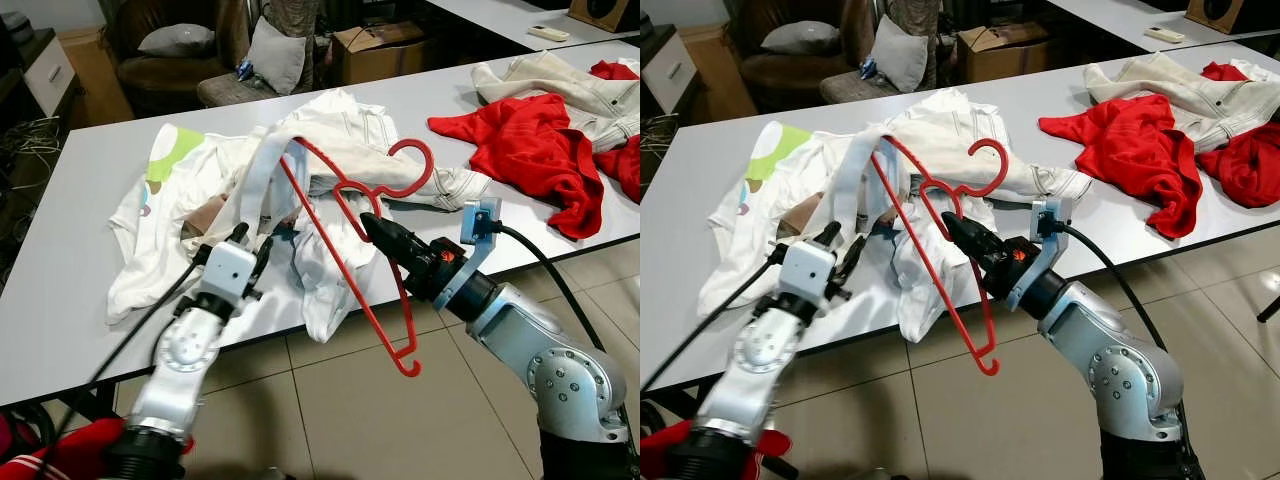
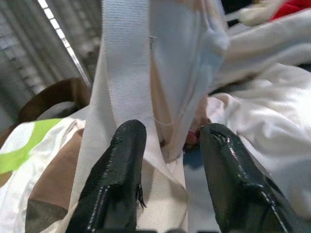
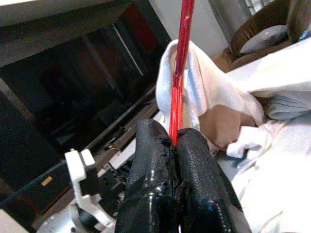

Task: Hang hanger

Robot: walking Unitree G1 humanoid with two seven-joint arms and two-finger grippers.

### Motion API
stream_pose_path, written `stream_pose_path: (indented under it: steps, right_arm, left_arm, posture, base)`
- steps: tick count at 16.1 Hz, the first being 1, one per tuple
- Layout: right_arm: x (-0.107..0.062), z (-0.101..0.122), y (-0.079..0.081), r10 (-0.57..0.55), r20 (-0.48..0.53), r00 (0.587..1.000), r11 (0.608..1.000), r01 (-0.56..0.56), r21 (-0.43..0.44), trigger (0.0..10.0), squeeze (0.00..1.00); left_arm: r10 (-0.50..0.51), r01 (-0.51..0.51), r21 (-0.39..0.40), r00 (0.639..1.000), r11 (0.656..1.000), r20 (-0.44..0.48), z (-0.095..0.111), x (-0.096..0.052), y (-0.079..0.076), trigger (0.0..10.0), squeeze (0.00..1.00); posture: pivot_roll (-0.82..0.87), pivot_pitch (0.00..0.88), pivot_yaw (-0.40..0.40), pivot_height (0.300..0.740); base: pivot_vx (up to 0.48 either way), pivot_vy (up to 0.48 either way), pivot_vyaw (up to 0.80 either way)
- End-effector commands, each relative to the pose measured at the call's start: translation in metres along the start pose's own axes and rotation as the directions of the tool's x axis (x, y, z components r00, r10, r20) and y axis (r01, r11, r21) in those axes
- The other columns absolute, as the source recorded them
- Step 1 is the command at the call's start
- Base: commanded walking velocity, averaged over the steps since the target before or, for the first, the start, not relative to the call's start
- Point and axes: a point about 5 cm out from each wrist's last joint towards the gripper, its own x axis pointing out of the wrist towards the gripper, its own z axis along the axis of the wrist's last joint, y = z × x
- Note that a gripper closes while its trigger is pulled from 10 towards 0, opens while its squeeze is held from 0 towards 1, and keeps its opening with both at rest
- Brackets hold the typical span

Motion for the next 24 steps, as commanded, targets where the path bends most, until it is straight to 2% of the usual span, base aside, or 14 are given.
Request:
stream_pose_path:
  steps: [1,5,9,10,14,17,18,21,24]
  right_arm:
    - [0.006,0.005,0.007,0.041,0.008,0.999,0.999,-0.041,-0.010,10.0,0.00]
    - [0.013,0.009,0.016,0.072,0.005,0.997,0.997,-0.071,-0.021,10.0,0.00]
    - [0.020,0.010,0.021,0.088,0.011,0.996,0.996,-0.088,-0.018,10.0,0.00]
    - [0.022,0.011,0.026,0.106,0.015,0.994,0.994,-0.106,-0.009,10.0,0.00]
    - [0.024,0.011,0.031,0.131,0.017,0.991,0.991,-0.131,0.000,10.0,0.00]
    - [0.023,0.013,0.033,0.137,0.021,0.990,0.991,-0.137,0.001,10.0,0.00]
    - [0.023,0.013,0.032,0.135,0.023,0.991,0.991,-0.135,0.001,10.0,0.00]
    - [0.020,0.014,0.031,0.127,0.027,0.991,0.992,-0.127,0.003,10.0,0.00]
    - [0.018,0.015,0.030,0.127,0.034,0.991,0.992,-0.127,0.005,10.0,0.00]
  left_arm:
    - [0.069,-0.069,0.006,0.998,0.998,0.002,0.004,0.001,0.007,10.0,1.00]
    - [0.132,-0.132,-0.010,0.991,0.991,-0.004,0.011,0.010,-0.001,10.0,1.00]
    - [0.110,-0.110,-0.026,0.994,0.994,0.018,0.018,0.017,-0.017,10.0,1.00]
    - [0.133,-0.133,-0.010,0.991,0.991,-0.005,0.016,0.020,-0.018,10.0,1.00]
    - [0.270,-0.271,-0.002,0.961,0.963,-0.061,0.008,0.026,-0.006,10.0,1.00]
    - [0.382,-0.379,0.051,0.920,0.924,-0.087,0.004,0.027,0.008,10.0,1.00]
    - [0.405,-0.402,0.046,0.910,0.914,-0.092,0.003,0.026,0.012,10.0,1.00]
    - [0.412,-0.411,0.034,0.905,0.911,-0.104,-0.001,0.025,0.015,10.0,1.00]
    - [0.350,-0.354,-0.029,0.932,0.935,-0.096,-0.002,0.027,0.009,10.0,1.00]
  posture:
    - [-0.14,0.000,0.076,0.740]
    - [-0.15,0.000,0.073,0.740]
    - [-0.15,0.000,0.072,0.740]
    - [-0.15,0.000,0.072,0.740]
    - [-0.16,0.000,0.068,0.740]
    - [-0.16,0.000,0.072,0.740]
    - [-0.17,0.000,0.074,0.740]
    - [-0.16,0.000,0.073,0.740]
    - [-0.16,0.000,0.074,0.740]
  base:
    - [0.000,0.000,0.00]
    - [0.000,0.000,0.00]
    - [0.000,0.000,0.00]
    - [0.000,0.000,0.00]
    - [0.000,0.000,0.00]
    - [0.000,0.000,0.00]
    - [0.000,0.000,0.00]
    - [0.000,0.000,0.00]
    - [0.000,0.000,0.00]
